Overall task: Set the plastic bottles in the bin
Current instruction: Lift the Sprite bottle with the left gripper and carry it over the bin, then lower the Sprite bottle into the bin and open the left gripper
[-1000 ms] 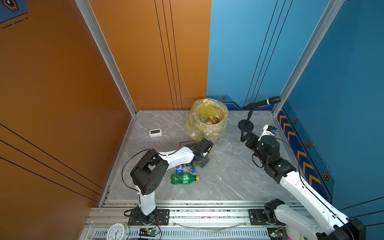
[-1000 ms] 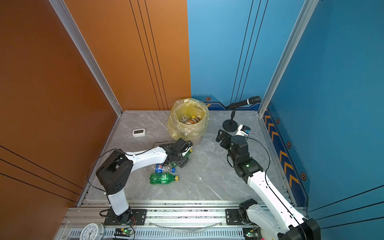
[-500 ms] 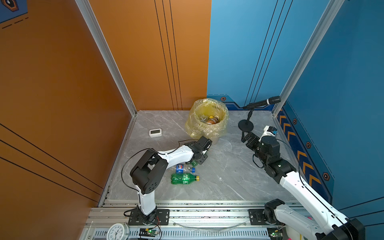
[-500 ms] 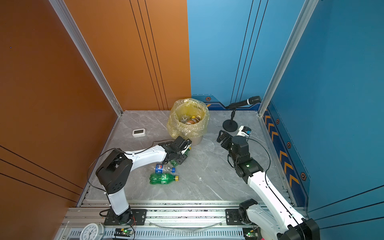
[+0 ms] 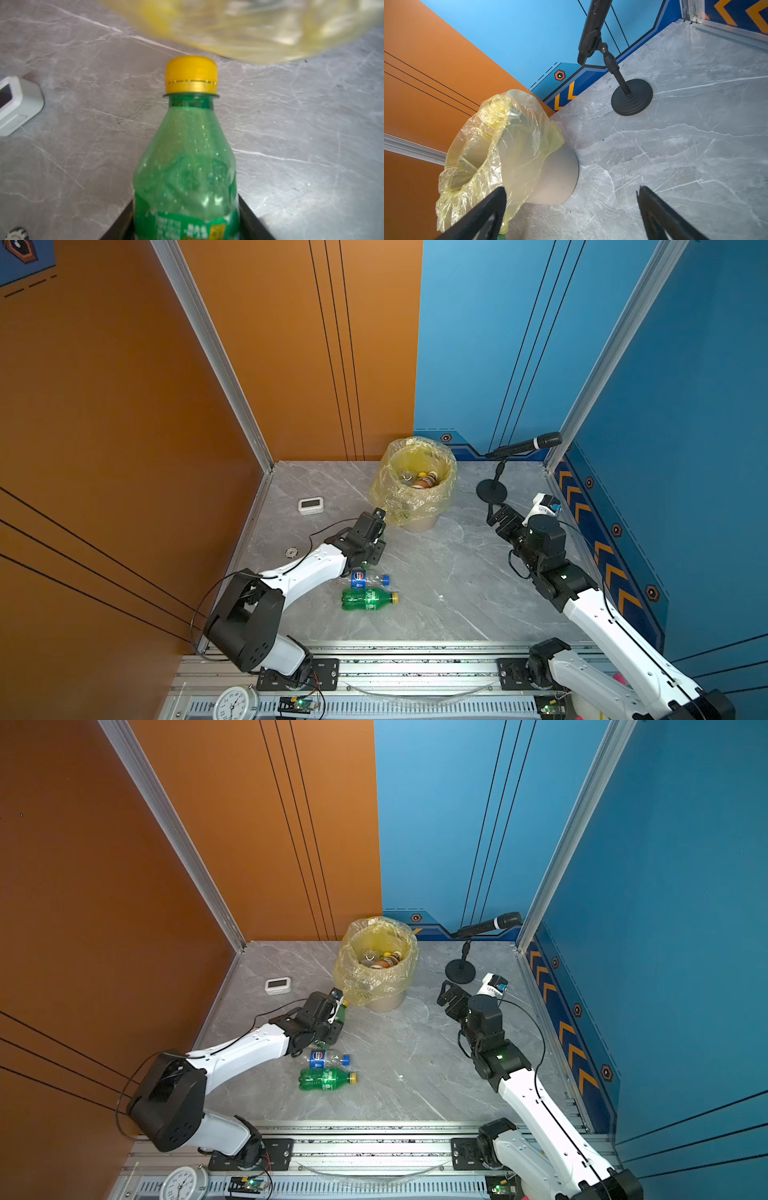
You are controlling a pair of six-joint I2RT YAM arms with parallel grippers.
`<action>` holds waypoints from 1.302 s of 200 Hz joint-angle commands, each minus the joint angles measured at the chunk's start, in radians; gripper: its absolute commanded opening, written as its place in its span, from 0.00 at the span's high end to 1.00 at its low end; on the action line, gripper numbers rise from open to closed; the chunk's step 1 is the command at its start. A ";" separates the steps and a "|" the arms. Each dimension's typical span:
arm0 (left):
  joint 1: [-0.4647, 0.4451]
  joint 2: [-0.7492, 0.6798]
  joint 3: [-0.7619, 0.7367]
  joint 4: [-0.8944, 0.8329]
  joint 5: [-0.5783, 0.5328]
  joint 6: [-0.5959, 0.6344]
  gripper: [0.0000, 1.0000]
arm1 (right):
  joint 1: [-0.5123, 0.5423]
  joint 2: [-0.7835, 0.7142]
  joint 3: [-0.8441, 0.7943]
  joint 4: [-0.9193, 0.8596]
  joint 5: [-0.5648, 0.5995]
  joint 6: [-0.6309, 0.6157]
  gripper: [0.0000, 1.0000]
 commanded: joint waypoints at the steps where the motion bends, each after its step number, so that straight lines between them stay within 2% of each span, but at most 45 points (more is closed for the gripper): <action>1: 0.066 -0.086 -0.059 0.100 -0.003 -0.077 0.47 | -0.008 -0.012 -0.013 -0.018 -0.011 0.018 0.00; 22: 0.116 -0.167 -0.091 0.142 0.020 -0.111 0.50 | -0.010 -0.012 -0.014 -0.016 -0.017 0.020 0.00; 65: 0.149 -0.268 -0.063 0.185 0.048 -0.124 0.51 | -0.010 -0.014 -0.020 -0.011 -0.021 0.027 0.00; 138: 0.146 -0.319 0.159 0.271 0.233 -0.125 0.51 | -0.014 -0.039 -0.029 -0.021 -0.018 0.028 0.00; 164: 0.124 -0.269 0.278 0.306 0.284 -0.109 0.51 | -0.015 -0.049 -0.033 -0.027 -0.019 0.026 0.00; 192: 0.082 -0.140 0.411 0.302 0.326 -0.102 0.51 | -0.018 -0.056 -0.039 -0.028 -0.020 0.021 0.00; 229: 0.002 0.061 0.610 0.246 0.319 -0.047 0.51 | -0.018 -0.068 -0.033 -0.047 -0.027 0.001 0.00; 260: -0.019 0.209 0.760 0.197 0.323 -0.034 0.51 | -0.019 -0.079 -0.033 -0.054 -0.039 -0.021 0.00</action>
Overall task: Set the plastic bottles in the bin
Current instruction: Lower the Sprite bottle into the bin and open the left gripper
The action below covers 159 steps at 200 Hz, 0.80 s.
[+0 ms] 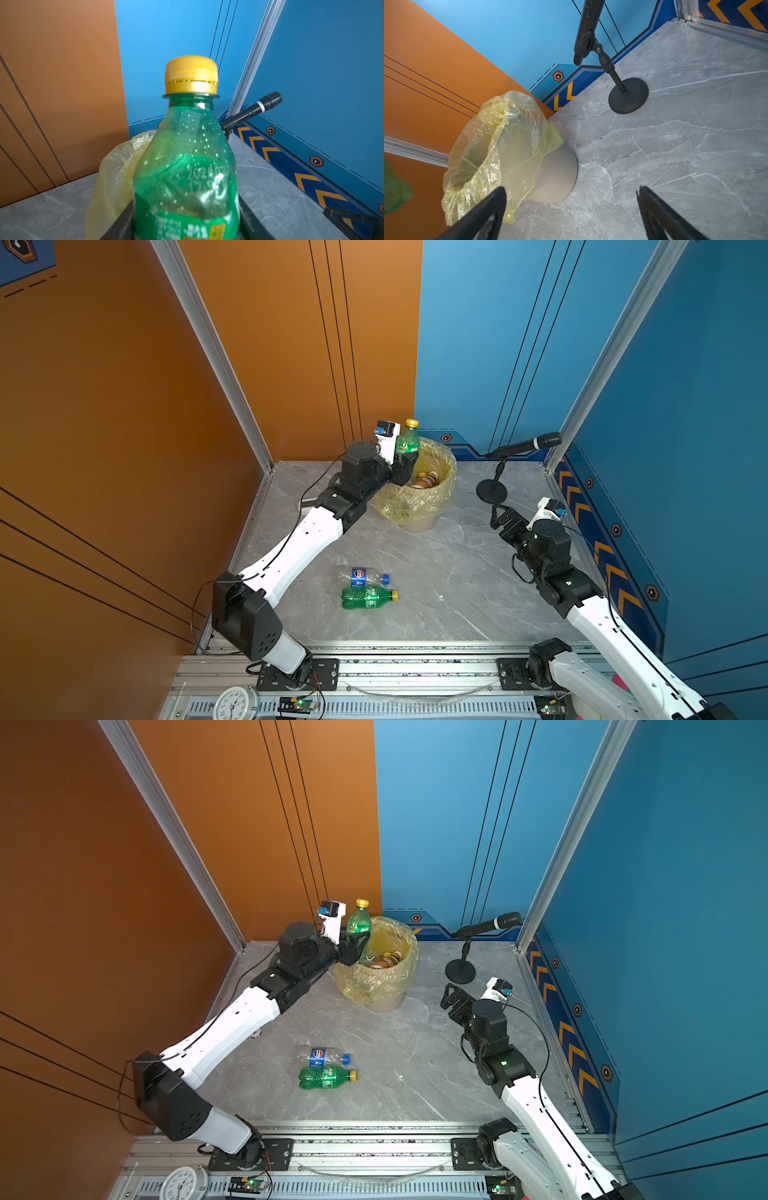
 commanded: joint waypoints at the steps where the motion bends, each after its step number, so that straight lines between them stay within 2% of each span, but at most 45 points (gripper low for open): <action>1: -0.009 0.075 0.106 -0.060 0.029 0.033 0.51 | -0.005 -0.019 -0.007 -0.028 -0.024 -0.035 0.00; 55: -0.012 0.214 0.254 -0.128 0.020 0.044 0.52 | -0.007 -0.027 0.003 -0.038 -0.035 -0.067 0.00; 95: -0.011 0.262 0.298 -0.150 0.019 0.028 0.50 | -0.010 -0.038 0.013 -0.056 -0.032 -0.083 0.00; 101: -0.011 0.268 0.302 -0.155 0.022 0.027 0.48 | -0.011 -0.039 0.012 -0.055 -0.031 -0.084 0.00; 111: -0.012 0.278 0.311 -0.165 0.025 0.028 0.36 | -0.014 -0.040 0.011 -0.056 -0.032 -0.084 0.00; 124: -0.012 0.283 0.320 -0.179 0.025 0.024 0.05 | -0.015 -0.041 0.009 -0.056 -0.033 -0.086 0.00; 127: -0.012 0.284 0.321 -0.183 0.022 0.022 0.00 | -0.015 -0.040 0.010 -0.055 -0.034 -0.086 0.00; 159: -0.013 0.217 0.263 -0.141 0.007 0.004 0.02 | -0.019 -0.036 0.008 -0.053 -0.035 -0.087 0.00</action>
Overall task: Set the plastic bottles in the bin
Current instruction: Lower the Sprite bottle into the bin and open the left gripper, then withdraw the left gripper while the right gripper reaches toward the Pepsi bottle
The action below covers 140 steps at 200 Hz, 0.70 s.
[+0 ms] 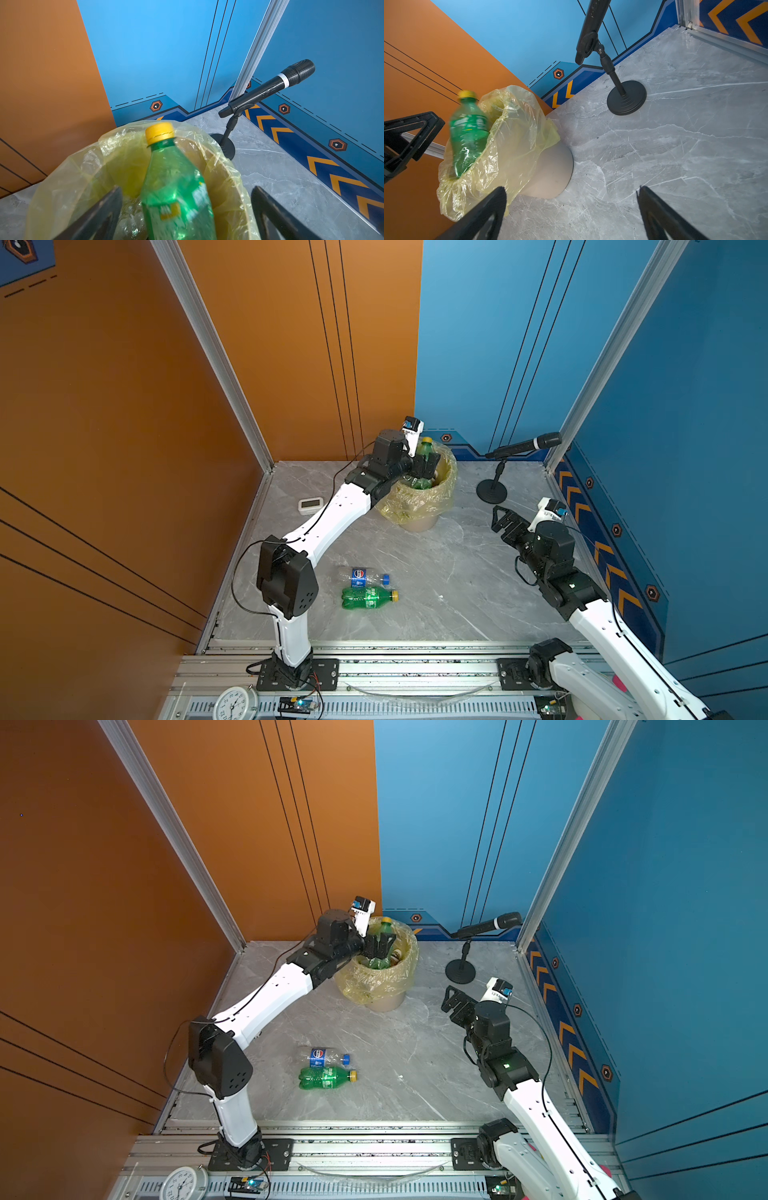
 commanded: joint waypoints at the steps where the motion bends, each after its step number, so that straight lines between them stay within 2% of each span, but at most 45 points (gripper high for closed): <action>1: -0.002 -0.056 -0.028 0.023 -0.008 -0.013 0.02 | -0.006 -0.012 0.008 -0.025 -0.017 -0.020 0.00; 23: -0.002 -0.145 -0.098 0.061 -0.026 -0.022 0.02 | -0.008 -0.005 0.008 -0.019 -0.021 -0.019 0.00; 60: 0.003 -0.375 -0.332 0.155 -0.117 -0.027 0.02 | -0.007 0.016 0.012 -0.011 -0.035 -0.019 0.00; 87: 0.010 -0.595 -0.633 0.186 -0.255 -0.074 0.02 | -0.008 0.036 0.012 -0.008 -0.051 -0.018 0.00; 108: 0.039 -0.768 -0.893 0.170 -0.331 -0.160 0.02 | -0.008 0.054 0.012 0.002 -0.069 -0.018 0.00; 140: 0.147 -0.974 -1.150 0.100 -0.313 -0.313 0.03 | -0.003 0.091 0.023 0.016 -0.112 -0.019 0.00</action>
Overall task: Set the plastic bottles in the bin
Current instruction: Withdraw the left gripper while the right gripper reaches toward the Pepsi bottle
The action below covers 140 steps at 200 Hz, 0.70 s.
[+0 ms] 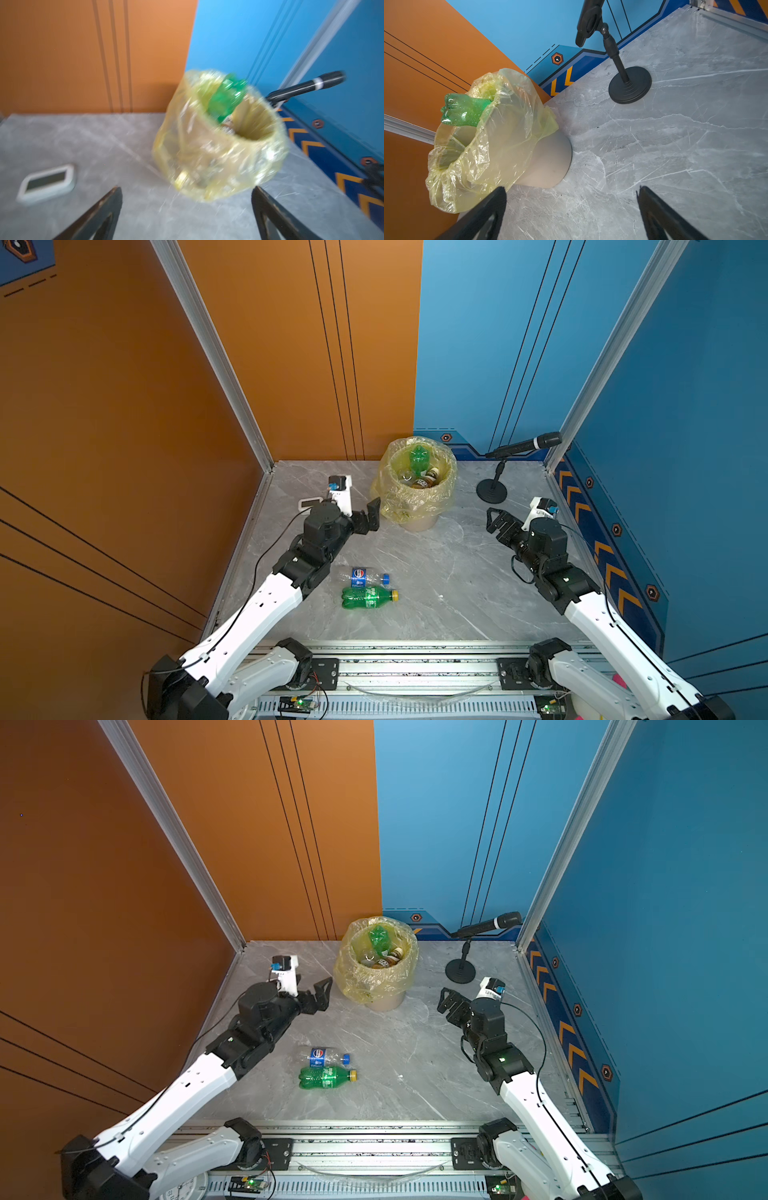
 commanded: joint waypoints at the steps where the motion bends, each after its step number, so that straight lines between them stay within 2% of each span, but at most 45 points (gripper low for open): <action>1: 0.066 -0.102 -0.139 -0.066 -0.046 -0.142 0.03 | -0.001 0.027 0.023 0.012 -0.051 -0.013 0.00; 27: 0.130 -0.196 -0.224 -0.109 -0.021 -0.187 0.02 | 0.025 0.058 0.043 0.015 -0.077 -0.022 0.00; 68: 0.185 -0.215 -0.241 -0.133 -0.010 -0.199 0.02 | 0.133 0.117 0.102 -0.016 -0.095 -0.097 0.00; 111: 0.236 -0.236 -0.271 -0.142 -0.009 -0.237 0.02 | 0.336 0.228 0.181 -0.050 -0.145 -0.255 0.00; 140: 0.275 -0.255 -0.297 -0.138 0.011 -0.269 0.02 | 0.514 0.352 0.231 -0.064 -0.180 -0.391 0.00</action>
